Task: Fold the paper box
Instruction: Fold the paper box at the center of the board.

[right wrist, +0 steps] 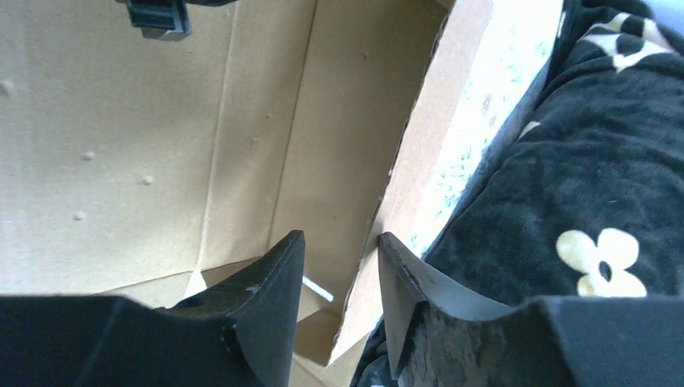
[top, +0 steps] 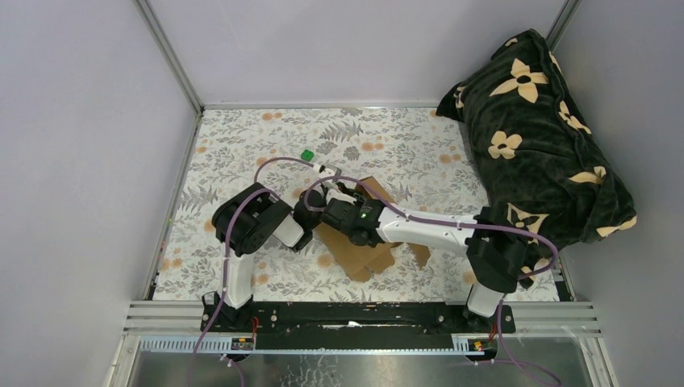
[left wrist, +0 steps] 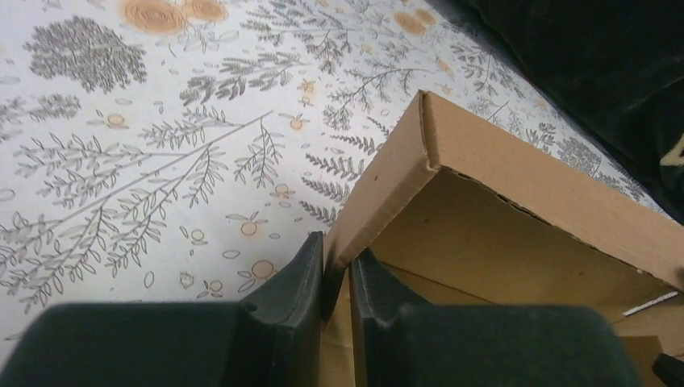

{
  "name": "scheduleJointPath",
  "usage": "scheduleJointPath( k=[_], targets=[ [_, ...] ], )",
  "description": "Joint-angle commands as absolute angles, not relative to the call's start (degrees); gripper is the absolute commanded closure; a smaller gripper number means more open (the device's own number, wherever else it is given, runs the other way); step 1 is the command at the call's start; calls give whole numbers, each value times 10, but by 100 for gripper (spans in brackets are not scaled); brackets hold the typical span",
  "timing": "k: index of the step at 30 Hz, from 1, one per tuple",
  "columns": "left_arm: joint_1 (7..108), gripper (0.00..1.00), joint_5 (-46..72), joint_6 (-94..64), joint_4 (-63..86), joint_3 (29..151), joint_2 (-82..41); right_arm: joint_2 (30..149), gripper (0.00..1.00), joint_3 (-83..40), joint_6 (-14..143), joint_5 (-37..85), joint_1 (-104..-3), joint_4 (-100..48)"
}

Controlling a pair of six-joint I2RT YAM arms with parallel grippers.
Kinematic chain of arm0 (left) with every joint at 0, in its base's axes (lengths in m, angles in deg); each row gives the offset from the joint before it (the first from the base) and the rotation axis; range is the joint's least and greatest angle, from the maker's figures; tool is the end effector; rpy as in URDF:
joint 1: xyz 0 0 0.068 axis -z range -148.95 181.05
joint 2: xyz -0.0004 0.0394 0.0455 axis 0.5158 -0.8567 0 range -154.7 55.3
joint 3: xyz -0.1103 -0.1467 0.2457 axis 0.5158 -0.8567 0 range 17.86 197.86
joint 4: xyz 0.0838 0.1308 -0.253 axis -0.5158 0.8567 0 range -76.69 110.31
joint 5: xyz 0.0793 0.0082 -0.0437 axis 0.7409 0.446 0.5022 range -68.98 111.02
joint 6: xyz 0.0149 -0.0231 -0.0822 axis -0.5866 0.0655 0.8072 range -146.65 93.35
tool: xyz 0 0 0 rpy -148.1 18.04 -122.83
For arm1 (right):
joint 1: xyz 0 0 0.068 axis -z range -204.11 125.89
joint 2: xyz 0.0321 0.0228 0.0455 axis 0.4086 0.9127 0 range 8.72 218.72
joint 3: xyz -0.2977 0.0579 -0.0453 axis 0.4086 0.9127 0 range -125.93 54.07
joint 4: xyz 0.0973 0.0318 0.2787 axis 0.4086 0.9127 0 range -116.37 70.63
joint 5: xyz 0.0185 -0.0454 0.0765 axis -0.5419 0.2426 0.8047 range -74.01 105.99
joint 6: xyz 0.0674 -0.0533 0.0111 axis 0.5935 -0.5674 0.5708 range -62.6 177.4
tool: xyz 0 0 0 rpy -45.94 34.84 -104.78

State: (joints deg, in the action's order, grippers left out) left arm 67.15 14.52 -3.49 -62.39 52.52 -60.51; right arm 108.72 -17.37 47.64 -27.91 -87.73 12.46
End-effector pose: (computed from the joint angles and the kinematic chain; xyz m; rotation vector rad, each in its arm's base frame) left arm 0.3200 -0.2439 0.0983 0.2853 1.7180 -0.8674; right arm 0.2246 0.3333 0.2062 -1.2687 2.0241 -0.6399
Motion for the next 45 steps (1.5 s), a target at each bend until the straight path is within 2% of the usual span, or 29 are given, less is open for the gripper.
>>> scheduleJointPath(
  k=[1,12,19,27,36,45],
  targets=[
    [704,82,181,-68,-572,536,-586,1001,53,-256,593,-256,-850,43],
    [719,82,187,-124,-305,600,-535,887,50,-194,689,-229,-720,40],
    [739,81,220,-155,-62,657,-473,852,50,-176,698,-173,-663,50],
    [764,80,262,-164,284,798,-437,862,51,-159,706,-77,-619,80],
    [777,80,265,-157,613,981,-492,851,51,-147,695,8,-557,108],
    [778,79,253,-159,780,1081,-595,854,52,-121,698,65,-536,115]
  ],
)
